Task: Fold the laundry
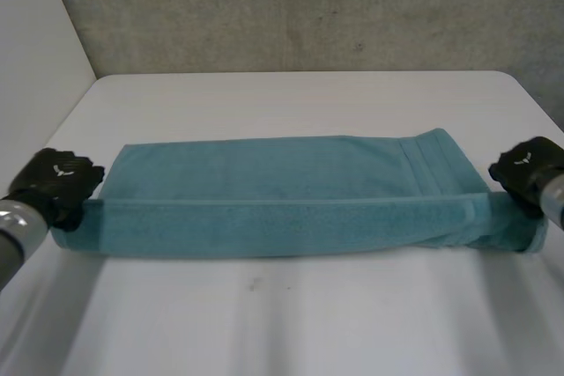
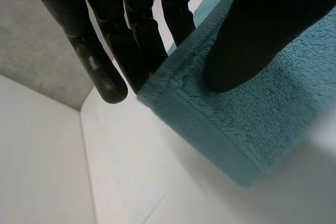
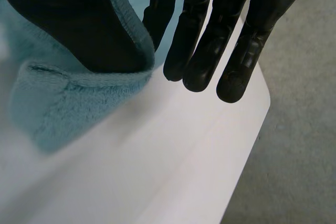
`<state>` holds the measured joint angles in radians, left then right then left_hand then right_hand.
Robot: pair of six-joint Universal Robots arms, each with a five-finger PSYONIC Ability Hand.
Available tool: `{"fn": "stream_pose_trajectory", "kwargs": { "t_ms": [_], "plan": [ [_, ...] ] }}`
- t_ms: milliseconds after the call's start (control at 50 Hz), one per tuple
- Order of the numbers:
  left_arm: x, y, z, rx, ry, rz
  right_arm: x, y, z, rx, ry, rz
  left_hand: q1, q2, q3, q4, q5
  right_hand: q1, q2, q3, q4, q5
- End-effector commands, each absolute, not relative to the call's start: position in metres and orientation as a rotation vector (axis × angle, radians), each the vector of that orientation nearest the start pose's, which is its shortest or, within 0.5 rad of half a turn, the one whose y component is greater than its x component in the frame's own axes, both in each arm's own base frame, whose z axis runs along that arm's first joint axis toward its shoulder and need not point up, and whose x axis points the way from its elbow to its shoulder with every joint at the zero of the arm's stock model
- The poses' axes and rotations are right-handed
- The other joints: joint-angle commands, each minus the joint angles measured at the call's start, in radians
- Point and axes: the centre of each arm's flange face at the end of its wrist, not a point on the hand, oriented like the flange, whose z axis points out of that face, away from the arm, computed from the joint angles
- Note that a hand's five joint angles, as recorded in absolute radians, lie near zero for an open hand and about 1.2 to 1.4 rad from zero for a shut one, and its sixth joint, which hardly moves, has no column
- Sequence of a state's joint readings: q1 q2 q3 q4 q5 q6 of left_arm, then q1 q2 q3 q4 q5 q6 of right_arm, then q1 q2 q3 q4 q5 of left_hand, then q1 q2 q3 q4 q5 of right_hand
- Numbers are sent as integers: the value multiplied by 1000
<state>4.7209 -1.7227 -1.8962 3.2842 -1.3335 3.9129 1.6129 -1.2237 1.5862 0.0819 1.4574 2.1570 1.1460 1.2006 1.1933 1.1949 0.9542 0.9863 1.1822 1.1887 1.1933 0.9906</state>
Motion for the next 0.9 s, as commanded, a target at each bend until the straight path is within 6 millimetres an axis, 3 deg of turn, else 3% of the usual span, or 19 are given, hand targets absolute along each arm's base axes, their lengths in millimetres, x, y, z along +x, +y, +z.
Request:
{"fn": "stream_pose_trajectory", "kwargs": {
  "t_ms": [20, 60, 80, 100, 160, 180, 240, 260, 320, 360, 440, 540, 620, 700, 740, 760, 780, 820, 900],
  "plan": [
    [-175, -336, 171, 1069, 2035, -1702, 200, -366, 197, -1596, 2430, -2094, 250, 196, 203, 201, 268, 410, 214, 208, 203, 231],
    [-188, -361, 192, 1028, 1912, -1799, 205, -383, 216, -1545, 2390, -2258, 250, 196, 203, 201, 268, 410, 214, 208, 203, 231],
    [-188, -361, 193, 1027, 1912, -1800, 205, -383, 216, -1545, 2390, -2259, 250, 196, 203, 201, 268, 410, 214, 208, 203, 231],
    [-196, -385, 231, 939, 1759, -1928, 208, -405, 259, -1417, 2282, -2555, 250, 196, 203, 201, 268, 410, 214, 208, 203, 231],
    [-203, -402, 283, 825, 1574, -2090, 212, -419, 315, -1229, 2076, -2889, 250, 196, 203, 201, 268, 410, 214, 208, 203, 231],
    [-204, -409, 321, 731, 1439, -2210, 215, -421, 333, -1158, 1990, -2982, 250, 196, 203, 201, 268, 410, 214, 208, 203, 231],
    [-204, -406, 379, 582, 1225, -2406, 224, -417, 400, -790, 1575, -3267, 250, 196, 203, 201, 268, 410, 214, 208, 203, 231],
    [-198, -401, 409, 482, 1099, -2509, 224, -414, 408, -730, 1512, -3289, 250, 196, 203, 201, 268, 410, 214, 208, 203, 231],
    [-192, -390, 442, 356, 942, -2641, 220, -397, 437, -596, 1360, -3335, 250, 196, 203, 201, 268, 410, 214, 208, 203, 231],
    [-192, -389, 445, 343, 927, -2658, 217, -386, 445, -577, 1341, -3321, 250, 196, 203, 201, 268, 410, 214, 208, 203, 231],
    [-191, -391, 413, 388, 1082, -2613, 216, -374, 419, -686, 1487, -3194, 250, 196, 203, 201, 268, 410, 214, 208, 203, 231],
    [-184, -396, 359, 441, 1296, -2510, 222, -372, 353, -919, 1710, -2950, 250, 196, 203, 201, 268, 410, 214, 208, 203, 231],
    [-183, -386, 300, 499, 1519, -2410, 222, -366, 312, -1015, 1845, -2789, 250, 196, 203, 201, 268, 410, 214, 208, 203, 231],
    [-183, -376, 257, 564, 1679, -2337, 222, -356, 273, -1090, 1950, -2623, 250, 196, 203, 201, 268, 410, 214, 208, 203, 231],
    [-184, -374, 250, 577, 1704, -2325, 222, -352, 255, -1112, 1993, -2544, 250, 196, 203, 201, 268, 410, 214, 208, 203, 231],
    [-183, -369, 229, 605, 1775, -2282, 221, -348, 234, -1134, 2040, -2448, 250, 196, 203, 201, 268, 410, 214, 208, 203, 231],
    [-184, -367, 220, 617, 1804, -2262, 221, -348, 234, -1134, 2040, -2447, 250, 196, 203, 201, 268, 410, 214, 208, 203, 231],
    [-182, -365, 209, 624, 1836, -2238, 218, -345, 200, -1139, 2120, -2295, 250, 196, 203, 201, 268, 410, 214, 208, 203, 231],
    [-174, -363, 197, 611, 1868, -2200, 211, -340, 165, -1058, 2218, -2111, 250, 196, 203, 201, 268, 410, 214, 208, 203, 231]
  ]
}}
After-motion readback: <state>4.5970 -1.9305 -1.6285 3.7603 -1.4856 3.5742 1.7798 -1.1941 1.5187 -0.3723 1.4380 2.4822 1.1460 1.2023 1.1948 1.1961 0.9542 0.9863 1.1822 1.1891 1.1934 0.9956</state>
